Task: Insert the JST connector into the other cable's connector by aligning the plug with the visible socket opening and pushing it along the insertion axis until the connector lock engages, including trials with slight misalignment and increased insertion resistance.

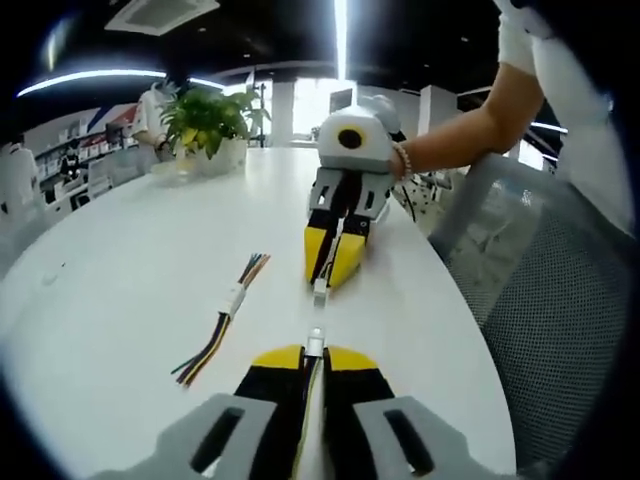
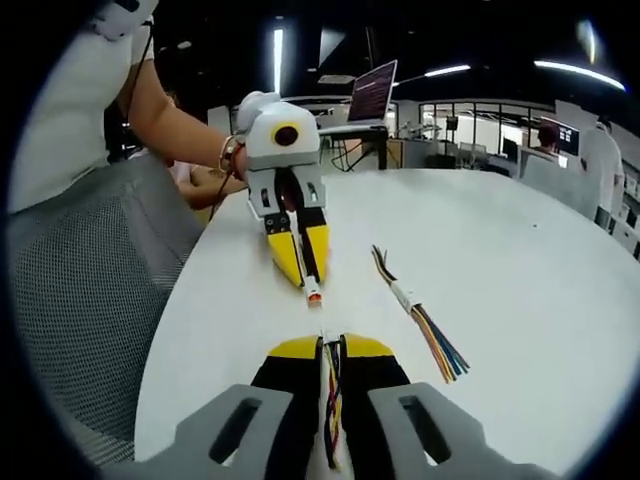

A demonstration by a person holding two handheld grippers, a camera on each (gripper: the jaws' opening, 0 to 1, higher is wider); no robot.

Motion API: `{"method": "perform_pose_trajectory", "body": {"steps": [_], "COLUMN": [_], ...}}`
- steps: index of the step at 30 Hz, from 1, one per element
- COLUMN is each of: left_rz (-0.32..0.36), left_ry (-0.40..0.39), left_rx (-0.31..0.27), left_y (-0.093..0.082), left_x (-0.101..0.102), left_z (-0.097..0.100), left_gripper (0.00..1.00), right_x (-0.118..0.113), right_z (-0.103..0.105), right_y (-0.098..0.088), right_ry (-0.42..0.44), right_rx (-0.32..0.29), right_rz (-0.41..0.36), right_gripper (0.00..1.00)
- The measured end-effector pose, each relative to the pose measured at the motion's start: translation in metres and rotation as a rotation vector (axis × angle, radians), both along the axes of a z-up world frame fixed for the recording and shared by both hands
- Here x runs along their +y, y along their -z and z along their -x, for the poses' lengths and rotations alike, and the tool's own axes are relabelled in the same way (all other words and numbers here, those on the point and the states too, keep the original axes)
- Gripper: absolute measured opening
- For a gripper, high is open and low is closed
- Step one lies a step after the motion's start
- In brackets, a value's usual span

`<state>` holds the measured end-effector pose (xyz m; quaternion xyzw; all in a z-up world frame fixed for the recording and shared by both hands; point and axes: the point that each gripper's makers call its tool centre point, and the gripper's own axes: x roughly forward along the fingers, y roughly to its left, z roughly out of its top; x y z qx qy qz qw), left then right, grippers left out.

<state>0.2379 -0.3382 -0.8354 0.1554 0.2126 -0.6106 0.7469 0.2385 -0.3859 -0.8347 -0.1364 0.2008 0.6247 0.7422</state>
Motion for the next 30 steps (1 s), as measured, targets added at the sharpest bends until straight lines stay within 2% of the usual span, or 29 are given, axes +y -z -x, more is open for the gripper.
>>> {"method": "perform_pose_trajectory", "body": {"steps": [5, 13, 30], "left_rz": [-0.014, -0.049, -0.044], "left_ry": [-0.025, -0.018, -0.007], "left_rx": [-0.011, -0.051, -0.092], "left_y": [-0.006, -0.014, -0.022], "left_x": [0.002, 0.001, -0.010], "left_z": [-0.005, -0.009, -0.010], "left_gripper": [0.00, 0.00, 0.00], "right_x": [0.002, 0.007, 0.016], "right_z": [0.001, -0.002, -0.007], "right_y": [-0.004, -0.010, -0.020], "right_ry": [-0.005, -0.010, -0.013], "right_rx": [-0.025, -0.056, -0.102], "right_rz": [0.020, 0.041, 0.051], "right_gripper": [0.03, 0.03, 0.03]}}
